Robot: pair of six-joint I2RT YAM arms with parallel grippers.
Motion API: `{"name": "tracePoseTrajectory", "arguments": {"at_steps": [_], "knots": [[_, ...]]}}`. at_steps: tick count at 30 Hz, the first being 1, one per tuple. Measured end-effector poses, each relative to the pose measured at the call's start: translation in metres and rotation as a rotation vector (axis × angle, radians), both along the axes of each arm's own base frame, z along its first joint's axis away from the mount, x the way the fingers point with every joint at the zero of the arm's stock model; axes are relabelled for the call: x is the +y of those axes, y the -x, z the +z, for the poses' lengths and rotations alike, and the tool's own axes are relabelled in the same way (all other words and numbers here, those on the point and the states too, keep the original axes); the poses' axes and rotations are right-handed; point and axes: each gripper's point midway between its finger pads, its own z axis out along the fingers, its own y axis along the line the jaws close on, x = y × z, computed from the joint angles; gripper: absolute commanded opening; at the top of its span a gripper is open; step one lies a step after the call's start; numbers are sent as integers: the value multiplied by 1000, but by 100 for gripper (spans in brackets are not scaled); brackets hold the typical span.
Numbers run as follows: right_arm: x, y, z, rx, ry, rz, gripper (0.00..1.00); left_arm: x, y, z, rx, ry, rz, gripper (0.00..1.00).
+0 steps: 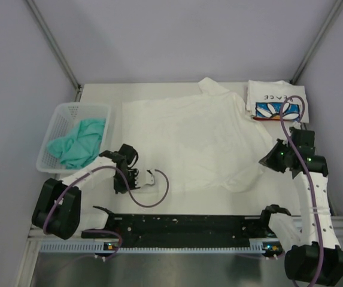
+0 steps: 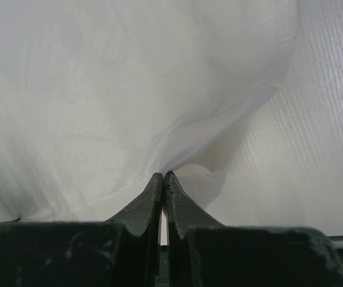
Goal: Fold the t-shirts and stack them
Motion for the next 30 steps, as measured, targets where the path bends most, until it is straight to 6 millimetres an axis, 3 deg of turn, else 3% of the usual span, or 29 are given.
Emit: {"name": "tracePoseTrajectory", "arguments": {"at_steps": [3,6,12,15,19,22,26,30], "knots": [[-2,-6,8,-13,7,-2,0,5,-6,3,-5,-21,62,0],[-3,-23,21,-36,3,4,0,9,-31,18,-53,-25,154,0],[-10,-82,44,-83,4,32,0,5,-138,96,-288,90,337,0],[-13,-123,56,-111,3,76,0,10,-171,114,-335,114,400,0],[-17,-176,64,-155,19,137,0,15,-198,107,-310,106,462,0],[-19,-204,56,-154,29,173,0,16,-212,92,-271,91,489,0],[-19,-228,31,-114,35,209,0,14,-221,73,-225,76,512,0],[-19,-236,6,-61,42,228,0,17,-225,63,-210,50,532,0]]}}
